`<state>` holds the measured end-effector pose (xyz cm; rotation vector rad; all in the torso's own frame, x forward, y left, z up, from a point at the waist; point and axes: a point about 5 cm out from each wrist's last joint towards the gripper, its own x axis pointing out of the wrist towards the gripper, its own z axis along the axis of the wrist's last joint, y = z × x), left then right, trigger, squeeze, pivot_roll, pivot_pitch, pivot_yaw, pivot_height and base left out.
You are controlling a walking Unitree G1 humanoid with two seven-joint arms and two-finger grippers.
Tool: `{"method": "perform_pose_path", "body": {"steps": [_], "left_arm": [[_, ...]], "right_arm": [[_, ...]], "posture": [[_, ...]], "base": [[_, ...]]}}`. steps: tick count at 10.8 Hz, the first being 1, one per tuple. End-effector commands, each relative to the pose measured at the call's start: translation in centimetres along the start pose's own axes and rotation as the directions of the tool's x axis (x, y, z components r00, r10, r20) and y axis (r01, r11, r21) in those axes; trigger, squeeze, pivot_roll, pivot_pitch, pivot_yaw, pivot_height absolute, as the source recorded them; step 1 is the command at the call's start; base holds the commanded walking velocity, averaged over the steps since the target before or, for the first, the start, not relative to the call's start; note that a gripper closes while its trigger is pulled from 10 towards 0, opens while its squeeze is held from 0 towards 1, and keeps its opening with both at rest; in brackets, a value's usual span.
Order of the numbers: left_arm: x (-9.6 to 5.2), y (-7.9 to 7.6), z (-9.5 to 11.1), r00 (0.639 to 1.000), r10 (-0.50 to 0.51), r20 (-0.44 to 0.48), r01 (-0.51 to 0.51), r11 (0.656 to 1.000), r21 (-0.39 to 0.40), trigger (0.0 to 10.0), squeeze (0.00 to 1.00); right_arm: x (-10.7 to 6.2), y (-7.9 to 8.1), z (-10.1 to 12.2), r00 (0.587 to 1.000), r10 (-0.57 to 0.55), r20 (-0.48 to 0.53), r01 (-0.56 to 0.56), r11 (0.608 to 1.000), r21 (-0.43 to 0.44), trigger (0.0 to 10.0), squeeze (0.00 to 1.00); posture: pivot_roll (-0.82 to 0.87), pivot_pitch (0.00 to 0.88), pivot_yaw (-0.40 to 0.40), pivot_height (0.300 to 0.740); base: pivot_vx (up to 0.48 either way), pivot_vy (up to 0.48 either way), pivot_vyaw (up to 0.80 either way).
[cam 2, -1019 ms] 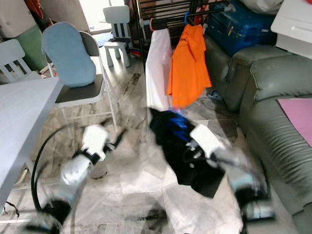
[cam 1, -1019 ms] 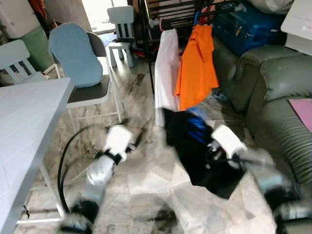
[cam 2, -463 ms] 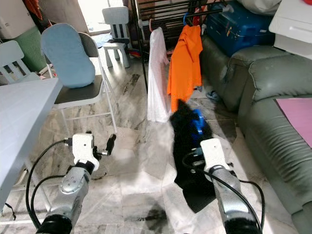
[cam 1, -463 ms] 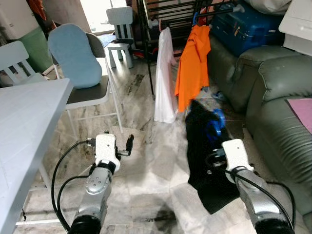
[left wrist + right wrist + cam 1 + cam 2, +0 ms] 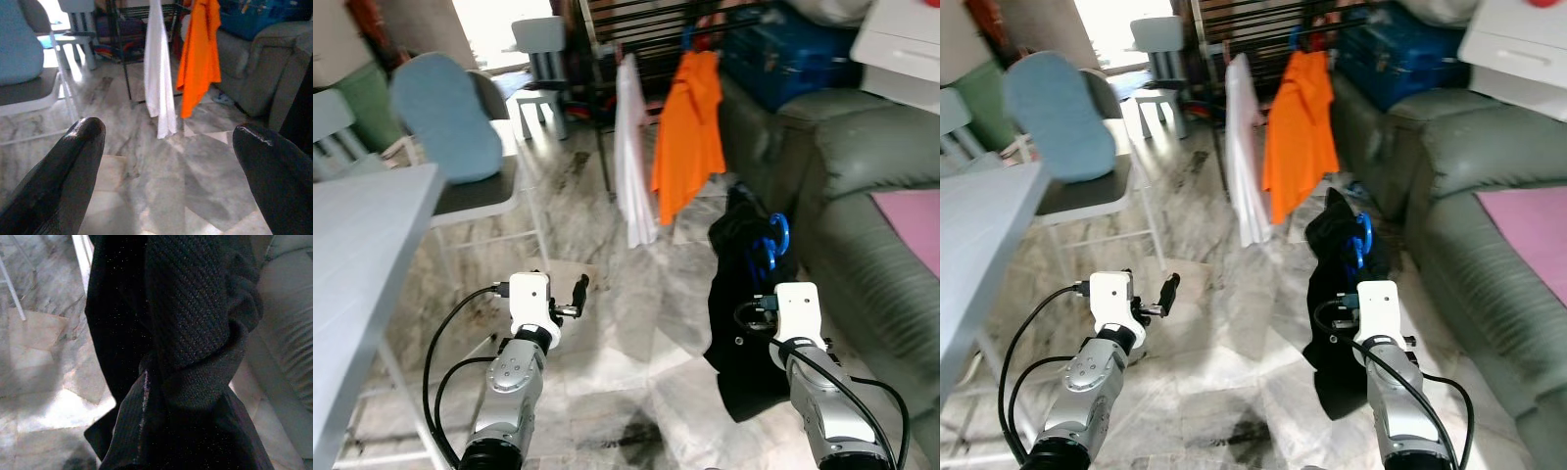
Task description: Hang hanger
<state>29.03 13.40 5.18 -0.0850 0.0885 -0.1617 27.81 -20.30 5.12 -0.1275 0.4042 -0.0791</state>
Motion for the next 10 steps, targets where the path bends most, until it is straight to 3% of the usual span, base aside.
{"method": "perform_pose_path", "body": {"steps": [1, 10], "left_arm": [[-0.16, 0.53, 0.14, 1.0, 0.012, -0.005, -0.012, 1.0, -0.005, 10.0, 0.0], [0.28, -0.07, 0.34, 1.0, -0.007, -0.023, 0.006, 0.999, -0.033, 10.0, 0.0]], "right_arm": [[-0.16, 0.17, 1.47, 0.997, -0.012, 0.076, 0.012, 1.0, -0.004, 10.0, 0.0], [0.13, -0.64, 1.69, 0.998, -0.043, 0.055, 0.044, 0.999, -0.031, 10.0, 0.0]], "posture": [[-0.29, 0.0, 0.11, 0.74], [-0.29, 0.0, 0.109, 0.74]], "base": [[0.255, 0.0, 0.0], [0.355, 0.0, 0.0]]}}
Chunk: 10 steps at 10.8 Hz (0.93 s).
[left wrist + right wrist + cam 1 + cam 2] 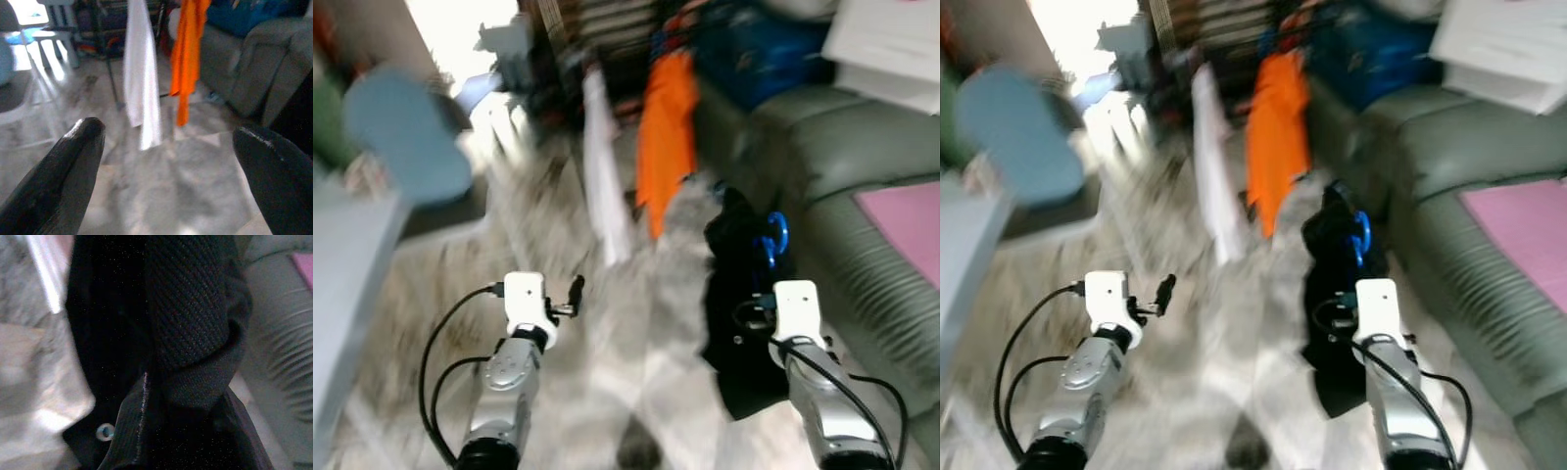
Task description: Hang hanger
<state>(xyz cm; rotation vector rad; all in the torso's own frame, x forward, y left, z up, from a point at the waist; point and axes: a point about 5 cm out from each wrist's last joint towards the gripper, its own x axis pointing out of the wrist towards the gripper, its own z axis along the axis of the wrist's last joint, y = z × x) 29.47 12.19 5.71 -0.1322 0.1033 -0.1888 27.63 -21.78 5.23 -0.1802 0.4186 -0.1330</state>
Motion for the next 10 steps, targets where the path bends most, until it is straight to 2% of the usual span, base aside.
{"method": "perform_pose_path", "body": {"steps": [1, 6, 9, 10], "left_arm": [[-0.3, 0.9, -0.1, 1.0, 0.015, -0.012, -0.015, 1.0, 0.012, 10.0, 0.0], [0.4, -0.1, 0.3, 1.0, -0.029, -0.005, 0.029, 0.999, 0.015, 10.0, 0.0], [0.6, -0.5, 0.4, 0.999, -0.038, -0.005, 0.038, 0.999, 0.012, 10.0, 0.0], [0.6, -0.6, 0.4, 0.999, -0.04, -0.006, 0.04, 0.999, 0.013, 10.0, 0.0]], "right_arm": [[0.1, 0.8, 1.9, 0.997, 0.013, 0.072, -0.014, 1.0, 0.011, 10.0, 0.0], [0.4, 0.8, 2.4, 0.997, 0.011, 0.076, -0.012, 1.0, 0.012, 10.0, 0.0], [0.4, 0.8, 2.5, 0.997, 0.014, 0.08, -0.016, 1.0, 0.014, 10.0, 0.0], [0.4, 0.8, 2.5, 0.997, 0.016, 0.08, -0.017, 1.0, 0.014, 10.0, 0.0]], "posture": [[-0.3, 0.0, 0.11, 0.74], [-0.3, 0.0, 0.111, 0.74], [-0.3, 0.0, 0.113, 0.74], [-0.3, 0.0, 0.113, 0.74]], "base": [[0.39, 0.0, 0.0], [0.369, 0.0, 0.0], [0.351, 0.0, 0.63], [0.352, 0.0, 0.0]]}}
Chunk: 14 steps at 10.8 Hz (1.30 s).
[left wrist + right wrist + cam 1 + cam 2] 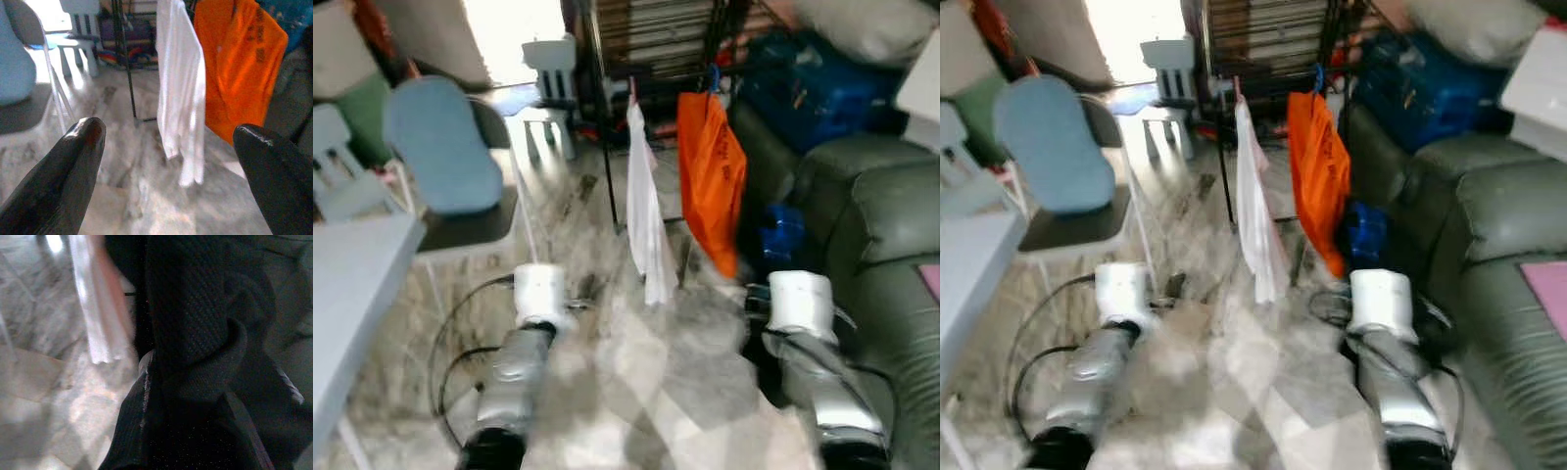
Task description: Hang hanger
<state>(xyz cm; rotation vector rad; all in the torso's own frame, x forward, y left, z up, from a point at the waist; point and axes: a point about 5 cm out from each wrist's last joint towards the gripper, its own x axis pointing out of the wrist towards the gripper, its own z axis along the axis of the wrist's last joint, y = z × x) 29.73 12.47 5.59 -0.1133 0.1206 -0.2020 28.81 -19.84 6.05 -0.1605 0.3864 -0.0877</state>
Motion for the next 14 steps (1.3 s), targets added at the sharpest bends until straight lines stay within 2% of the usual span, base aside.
{"method": "perform_pose_path", "body": {"steps": [1, 4, 9, 14], "left_arm": [[0.4, -1.0, 0.4, 0.999, -0.029, 0.012, 0.029, 1.0, -0.004, 10.0, 0.0], [0.4, -1.0, 0.3, 1.0, -0.027, 0.004, 0.027, 0.999, -0.017, 10.0, 0.0], [0.5, -1.0, 0.4, 1.0, -0.022, 0.002, 0.022, 0.999, -0.026, 10.0, 0.0], [-1.8, 1.6, 0.6, 0.999, 0.049, 0.019, -0.049, 0.998, 0.039, 10.0, 0.0]], "right_arm": [[0.0, -0.9, 1.0, 0.999, -0.028, 0.044, 0.028, 1.0, 0.002, 10.0, 0.0], [0.1, -0.8, 1.0, 0.999, -0.024, 0.043, 0.024, 1.0, -0.001, 10.0, 0.0], [0.3, -0.6, 1.5, 0.998, -0.016, 0.066, 0.018, 0.999, -0.034, 10.0, 0.0], [1.2, 0.4, 3.0, 0.992, 0.053, 0.115, -0.04, 0.993, -0.11, 10.0, 0.0]], "posture": [[-0.3, 0.0, 0.114, 0.74], [-0.3, 0.0, 0.113, 0.74], [-0.29, 0.0, 0.1, 0.74], [-0.22, 0.0, 0.059, 0.74]], "base": [[0.356, 0.0, 0.0], [0.452, 0.0, 0.0], [0.377, -0.293, 0.0], [0.315, -0.359, 0.0]]}}
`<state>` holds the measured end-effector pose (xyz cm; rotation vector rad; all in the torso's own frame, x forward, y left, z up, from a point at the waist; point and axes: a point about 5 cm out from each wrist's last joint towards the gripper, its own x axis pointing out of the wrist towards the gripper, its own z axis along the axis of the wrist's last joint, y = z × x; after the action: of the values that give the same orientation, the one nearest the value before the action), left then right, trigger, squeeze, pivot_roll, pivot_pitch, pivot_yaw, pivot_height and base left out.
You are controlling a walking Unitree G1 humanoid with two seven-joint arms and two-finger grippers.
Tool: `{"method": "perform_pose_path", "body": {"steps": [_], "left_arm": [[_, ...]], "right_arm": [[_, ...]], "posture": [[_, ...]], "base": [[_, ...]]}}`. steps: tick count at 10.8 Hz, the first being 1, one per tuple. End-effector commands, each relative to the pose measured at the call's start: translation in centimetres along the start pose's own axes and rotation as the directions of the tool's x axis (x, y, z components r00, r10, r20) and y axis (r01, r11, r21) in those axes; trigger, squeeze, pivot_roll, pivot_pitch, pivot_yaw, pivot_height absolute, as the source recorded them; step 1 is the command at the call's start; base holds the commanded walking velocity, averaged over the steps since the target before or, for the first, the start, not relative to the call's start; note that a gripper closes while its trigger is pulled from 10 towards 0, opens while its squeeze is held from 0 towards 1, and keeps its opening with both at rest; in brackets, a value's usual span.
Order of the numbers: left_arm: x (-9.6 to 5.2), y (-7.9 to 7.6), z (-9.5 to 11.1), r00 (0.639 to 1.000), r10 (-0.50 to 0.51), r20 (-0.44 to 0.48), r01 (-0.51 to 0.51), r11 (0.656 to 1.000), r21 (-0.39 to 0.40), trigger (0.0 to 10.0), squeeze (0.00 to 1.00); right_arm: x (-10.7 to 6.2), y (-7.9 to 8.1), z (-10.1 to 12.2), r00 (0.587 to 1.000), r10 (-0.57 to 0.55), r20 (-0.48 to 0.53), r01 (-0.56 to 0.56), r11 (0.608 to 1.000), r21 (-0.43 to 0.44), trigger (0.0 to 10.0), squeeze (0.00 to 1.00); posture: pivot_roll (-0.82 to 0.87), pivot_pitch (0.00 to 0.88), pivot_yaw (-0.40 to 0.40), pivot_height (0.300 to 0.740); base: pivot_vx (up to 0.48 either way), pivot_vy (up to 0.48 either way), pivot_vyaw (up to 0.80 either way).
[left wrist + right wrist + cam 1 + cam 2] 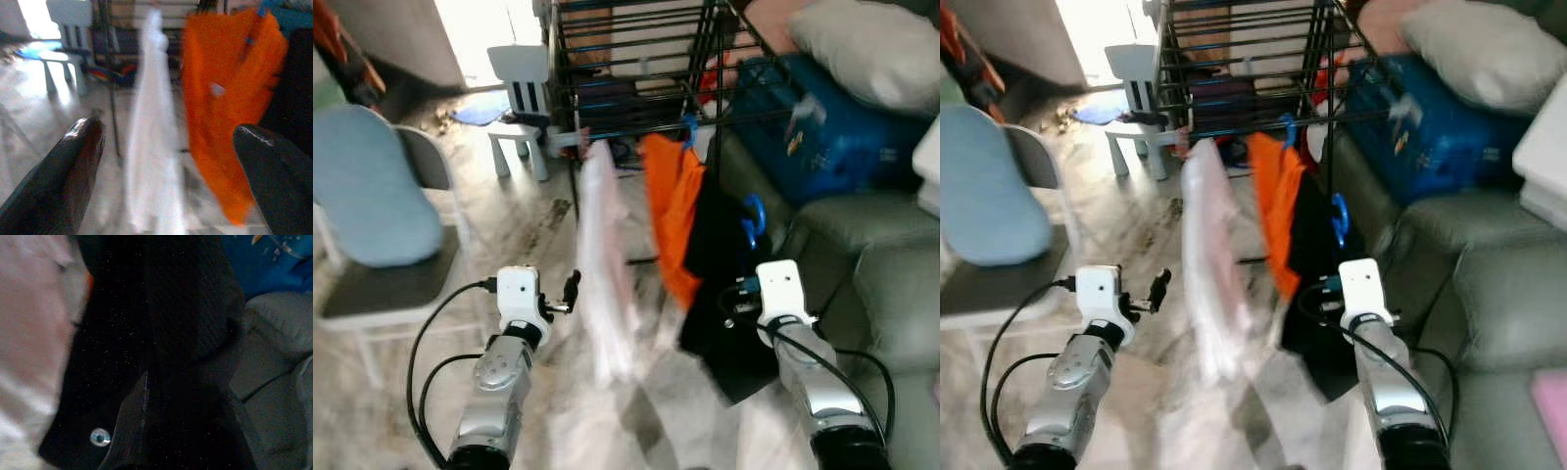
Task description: Hang hanger
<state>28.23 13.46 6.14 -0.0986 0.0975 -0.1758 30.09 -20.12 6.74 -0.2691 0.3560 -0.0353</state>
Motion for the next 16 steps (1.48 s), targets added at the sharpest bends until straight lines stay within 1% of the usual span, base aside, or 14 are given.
{"method": "perform_pose_path", "body": {"steps": [1, 3, 4, 6, 7, 9, 10, 13, 14, 16], "left_arm": [[-0.4, 1.0, 0.2, 0.999, 0.041, -0.005, -0.041, 0.999, 0.015, 10.0, 0.0], [-0.6, 0.8, 0.1, 0.998, 0.065, -0.008, -0.065, 0.998, -0.014, 10.0, 0.0], [-0.8, 0.5, 0.2, 0.998, 0.066, 0.007, -0.066, 0.997, -0.045, 10.0, 0.0], [-1.1, 0.1, 0.1, 0.999, 0.042, -0.005, -0.042, 0.997, -0.06, 10.0, 0.0], [-1.3, 0.0, 0.0, 0.999, 0.033, -0.016, -0.034, 0.998, -0.058, 10.0, 0.0], [-1.4, 0.1, 0.1, 0.999, 0.036, -0.023, -0.037, 0.997, -0.063, 10.0, 0.0], [-1.5, 0.0, 0.1, 0.999, 0.034, -0.022, -0.036, 0.995, -0.088, 10.0, 0.0], [-1.2, -0.4, 0.0, 0.998, 0.032, -0.062, -0.042, 0.986, -0.161, 10.0, 0.0], [-1.2, -0.4, 0.1, 0.997, 0.031, -0.064, -0.041, 0.986, -0.16, 10.0, 0.0], [-1.4, -0.5, 0.1, 0.997, 0.022, -0.072, -0.034, 0.986, -0.161, 10.0, 0.0]], "right_arm": [[0.3, 0.5, 2.4, 0.994, 0.014, 0.105, -0.013, 1.0, -0.011, 10.0, 0.0], [0.0, -0.1, 2.5, 0.992, -0.001, 0.126, 0.003, 1.0, -0.012, 10.0, 0.0], [-0.3, 0.0, 2.3, 0.992, 0.018, 0.128, -0.017, 1.0, -0.008, 10.0, 0.0], [-0.8, -0.4, 2.3, 0.988, -0.014, 0.156, 0.015, 1.0, -0.005, 10.0, 0.0], [-1.2, -0.8, 1.8, 0.987, -0.049, 0.152, 0.048, 0.999, 0.007, 10.0, 0.0], [-2.4, -2.1, -0.6, 0.987, -0.135, 0.092, 0.131, 0.99, 0.047, 10.0, 0.0], [-2.7, -2.3, -0.7, 0.986, -0.139, 0.091, 0.135, 0.99, 0.045, 10.0, 0.0], [-2.4, -2.3, -0.2, 0.985, -0.141, 0.102, 0.137, 0.99, 0.044, 10.0, 0.0], [-2.3, -2.3, -0.1, 0.985, -0.137, 0.104, 0.133, 0.99, 0.044, 10.0, 0.0], [-2.2, -2.2, -0.1, 0.987, -0.127, 0.099, 0.124, 0.992, 0.039, 10.0, 0.0]], "posture": [[-0.23, 0.0, 0.064, 0.74], [-0.24, 0.0, 0.067, 0.74], [-0.24, 0.0, 0.072, 0.74], [-0.24, 0.0, 0.084, 0.74], [-0.24, 0.0, 0.089, 0.74], [-0.25, 0.0, 0.092, 0.74], [-0.26, 0.0, 0.096, 0.74], [-0.25, 0.0, 0.089, 0.74], [-0.25, 0.0, 0.085, 0.74], [-0.25, 0.0, 0.081, 0.74]], "base": [[0.319, -0.356, 0.0], [0.337, -0.313, 0.0], [0.0, 0.0, 0.0], [0.0, 0.0, 0.0], [0.0, 0.0, 0.0], [0.0, 0.0, 0.0], [0.0, 0.0, 0.0], [0.0, 0.0, 0.0], [0.0, 0.0, 0.0], [0.0, 0.424, 0.0]]}}
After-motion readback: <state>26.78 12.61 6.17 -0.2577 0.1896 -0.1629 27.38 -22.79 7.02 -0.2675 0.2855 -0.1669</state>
